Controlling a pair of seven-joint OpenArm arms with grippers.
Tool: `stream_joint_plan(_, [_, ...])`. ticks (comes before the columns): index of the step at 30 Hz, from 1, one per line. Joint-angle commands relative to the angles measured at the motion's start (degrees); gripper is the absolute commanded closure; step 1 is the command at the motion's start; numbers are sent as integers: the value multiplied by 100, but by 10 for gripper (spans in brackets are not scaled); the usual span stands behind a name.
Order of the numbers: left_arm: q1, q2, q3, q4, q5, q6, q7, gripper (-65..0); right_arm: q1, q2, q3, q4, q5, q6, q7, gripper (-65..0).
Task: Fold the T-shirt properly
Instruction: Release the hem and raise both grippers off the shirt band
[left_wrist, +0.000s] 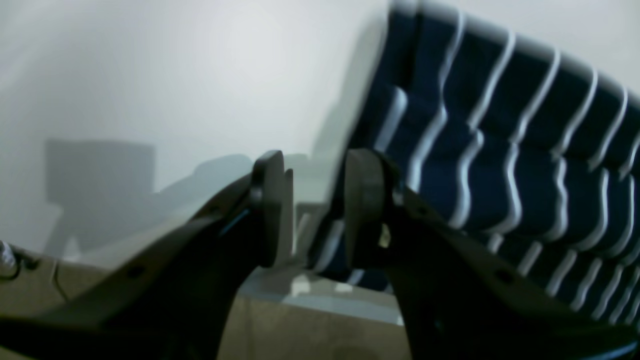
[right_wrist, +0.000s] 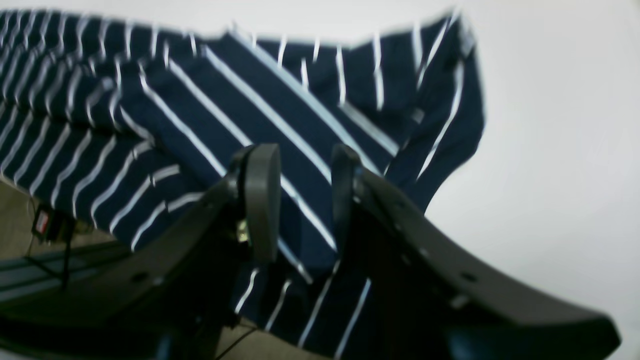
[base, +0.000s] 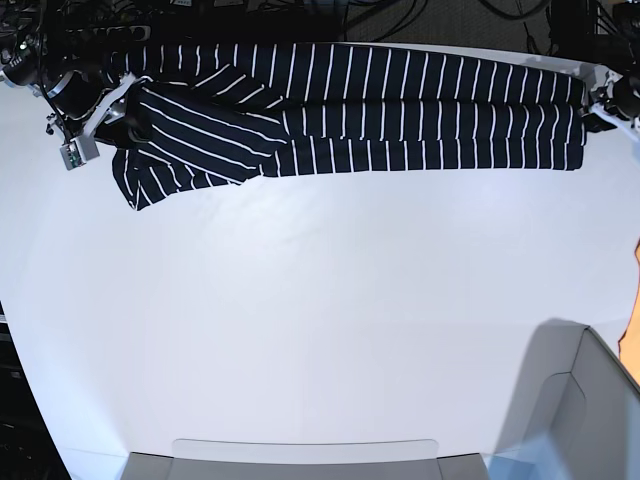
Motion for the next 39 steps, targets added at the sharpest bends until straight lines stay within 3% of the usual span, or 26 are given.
stream_joint_plan(1, [-35,-177,72,106,-60,-25,-89,-208,49,80,43,64,79,24,15,-184])
stream_joint_plan(9, [-140,-168,521,-579,27,-25,-265,-208,207,89,43,64,70,24,-82,-184])
stream_joint_plan(15, [-255,-177,1180,-1441,36,-7,-713,-208,286,106,43,55,70,24,-82,-184])
stream_joint_plan(21, [-114,-177,1751,-1054,36,-60,-705,-205,313,106,43,55,70,24,-82,-184])
stream_joint_plan(23, [-88,-177,2112,-746,27,-245,-687,-198,313,98,43,55,70,24,-82,-184])
stream_joint_plan(26, [-131,-150,2349,-685,36,-517,-687,-129,313,89,43,55,70,24,-82,-184])
stream_joint_plan(30, [-360,-142,2340,-1107,45,-508,-749,0,313,89,60,55,70,24,-82,-184])
stream_joint_plan(36, [-967,-194,1444,-2118,54,-508,-766,0,366,71,60,55,114,24,-38,-184])
stream_joint_plan(39, [-1195,-441,1171,-2179,195,-517,-766,0,480,-34,69,55,114,16,-38,-184])
